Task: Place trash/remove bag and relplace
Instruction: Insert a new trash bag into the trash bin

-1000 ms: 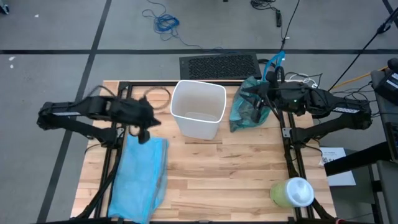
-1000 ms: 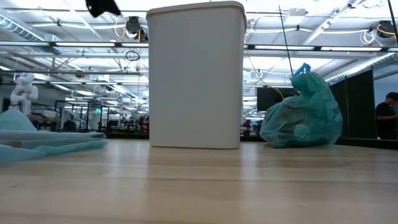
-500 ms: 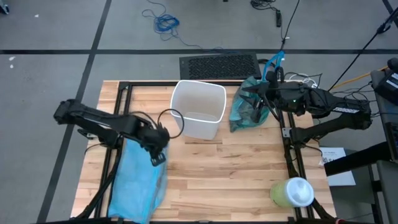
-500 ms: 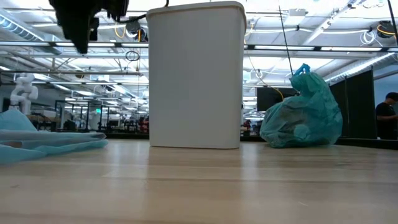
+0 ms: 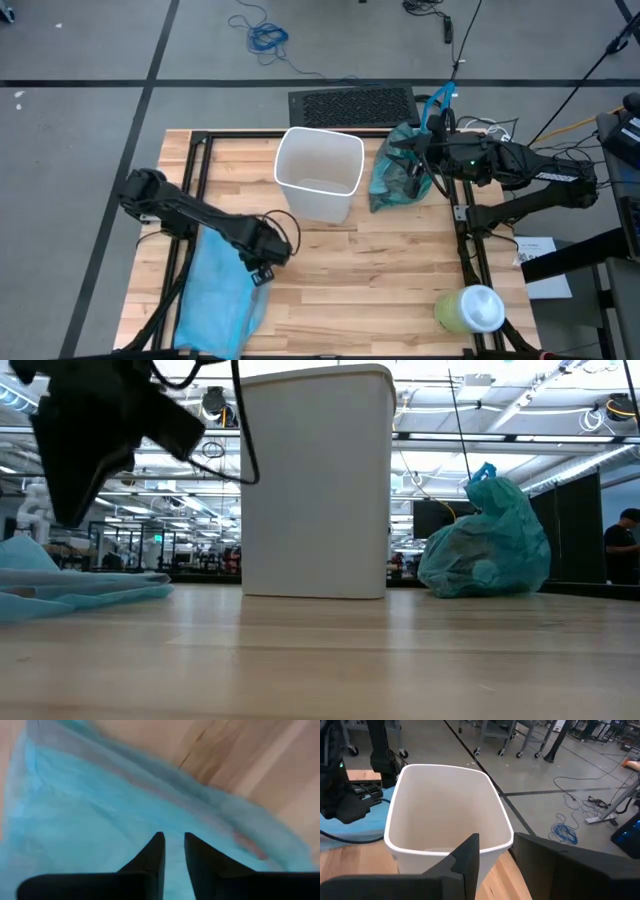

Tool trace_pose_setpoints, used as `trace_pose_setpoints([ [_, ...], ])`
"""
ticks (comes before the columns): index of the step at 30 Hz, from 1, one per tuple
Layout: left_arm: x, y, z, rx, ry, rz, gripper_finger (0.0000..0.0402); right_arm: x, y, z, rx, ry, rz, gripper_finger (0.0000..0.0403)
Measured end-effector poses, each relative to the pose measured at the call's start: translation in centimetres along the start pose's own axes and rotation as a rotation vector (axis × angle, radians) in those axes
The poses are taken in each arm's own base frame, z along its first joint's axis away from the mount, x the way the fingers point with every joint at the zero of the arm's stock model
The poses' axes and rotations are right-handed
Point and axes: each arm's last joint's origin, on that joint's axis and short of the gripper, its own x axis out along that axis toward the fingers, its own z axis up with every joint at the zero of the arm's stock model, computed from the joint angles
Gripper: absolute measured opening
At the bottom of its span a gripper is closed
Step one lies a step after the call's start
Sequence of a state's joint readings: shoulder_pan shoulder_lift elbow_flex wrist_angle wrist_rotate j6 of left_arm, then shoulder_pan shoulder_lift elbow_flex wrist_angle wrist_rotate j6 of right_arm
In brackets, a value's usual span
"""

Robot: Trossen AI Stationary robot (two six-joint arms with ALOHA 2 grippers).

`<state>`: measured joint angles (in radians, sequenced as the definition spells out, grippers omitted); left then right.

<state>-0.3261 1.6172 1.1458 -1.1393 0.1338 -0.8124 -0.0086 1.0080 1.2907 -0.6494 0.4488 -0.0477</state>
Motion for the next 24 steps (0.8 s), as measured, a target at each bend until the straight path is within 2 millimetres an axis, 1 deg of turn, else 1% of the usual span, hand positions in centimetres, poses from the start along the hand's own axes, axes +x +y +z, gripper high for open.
trace_pose_setpoints([
  [6,2.1,-0.8,0.5,-0.038,0.043,0.063,0.0116,0.0,0.0,0.0,-0.021,0.0,0.001,0.0114],
  [8,2.6,-1.0,0.6,-0.056,0.047,0.073,0.0127,0.0,0.0,0.0,-0.022,0.0,0.001,0.0114],
  [11,2.9,-1.5,1.1,-0.056,0.015,0.039,0.014,0.0,0.0,0.0,-0.024,-0.001,0.004,0.0114],
  [16,2.9,-2.1,1.6,-0.072,-0.039,-0.024,0.0148,0.0,0.0,0.0,-0.025,0.0,0.005,0.0114],
  [19,3.0,-2.1,1.7,-0.075,-0.036,-0.019,0.0149,0.0,0.0,0.0,-0.026,0.003,0.006,0.0114],
  [24,3.9,-1.5,1.4,-0.104,-0.014,0.013,0.0149,0.0,0.0,-0.2,-0.035,0.021,0.007,0.0114],
])
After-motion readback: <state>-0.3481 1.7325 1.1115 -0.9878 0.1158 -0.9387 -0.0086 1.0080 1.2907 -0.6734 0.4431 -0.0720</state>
